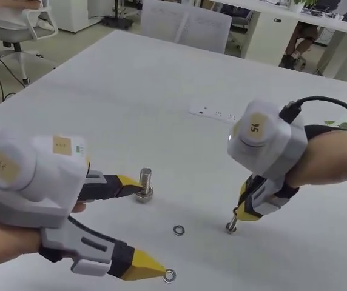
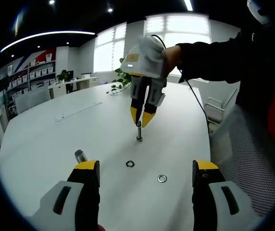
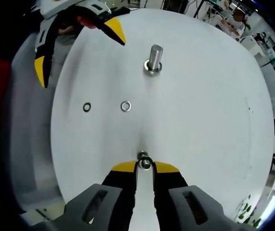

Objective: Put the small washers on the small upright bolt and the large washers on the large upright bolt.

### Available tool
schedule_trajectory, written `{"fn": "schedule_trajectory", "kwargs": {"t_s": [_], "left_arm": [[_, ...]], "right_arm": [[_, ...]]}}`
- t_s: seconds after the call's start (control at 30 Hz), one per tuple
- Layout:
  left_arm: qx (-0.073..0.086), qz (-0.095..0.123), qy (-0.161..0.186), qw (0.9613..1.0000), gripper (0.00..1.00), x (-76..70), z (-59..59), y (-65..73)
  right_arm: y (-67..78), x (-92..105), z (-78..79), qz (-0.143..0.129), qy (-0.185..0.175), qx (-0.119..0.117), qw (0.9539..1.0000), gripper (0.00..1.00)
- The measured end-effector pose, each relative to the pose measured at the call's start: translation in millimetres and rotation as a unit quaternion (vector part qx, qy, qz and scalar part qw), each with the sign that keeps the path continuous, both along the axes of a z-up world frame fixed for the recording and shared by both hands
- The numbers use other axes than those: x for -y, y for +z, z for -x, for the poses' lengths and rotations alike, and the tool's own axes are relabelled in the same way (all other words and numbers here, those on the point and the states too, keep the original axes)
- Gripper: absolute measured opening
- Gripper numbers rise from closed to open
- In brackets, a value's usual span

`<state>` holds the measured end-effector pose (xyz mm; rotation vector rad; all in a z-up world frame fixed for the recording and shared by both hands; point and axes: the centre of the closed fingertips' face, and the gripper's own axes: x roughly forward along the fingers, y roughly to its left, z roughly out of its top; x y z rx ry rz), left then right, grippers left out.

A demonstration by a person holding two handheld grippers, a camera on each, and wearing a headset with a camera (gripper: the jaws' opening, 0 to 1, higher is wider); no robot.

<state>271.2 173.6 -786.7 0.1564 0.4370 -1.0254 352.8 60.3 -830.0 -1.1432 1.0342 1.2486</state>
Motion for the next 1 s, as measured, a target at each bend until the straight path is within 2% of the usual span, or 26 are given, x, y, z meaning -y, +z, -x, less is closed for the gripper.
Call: {"fn": "schedule_trajectory", "kwargs": {"t_s": [0.43, 1.0], "left_arm": [[-0.004, -0.002, 0.002, 1.0000, 0.78, -0.9, 0.0, -2.4], [-0.008, -0.002, 0.003, 1.0000, 0.78, -0.6, -1.0, -4.8]], "right_arm": [[-25.4, 0.5, 0.2, 0.001, -0.007, -0.017, 0.9998, 0.14], [-34.8, 0.3, 0.3, -0.003, -0.008, -0.023, 0.9997, 0.14]]}}
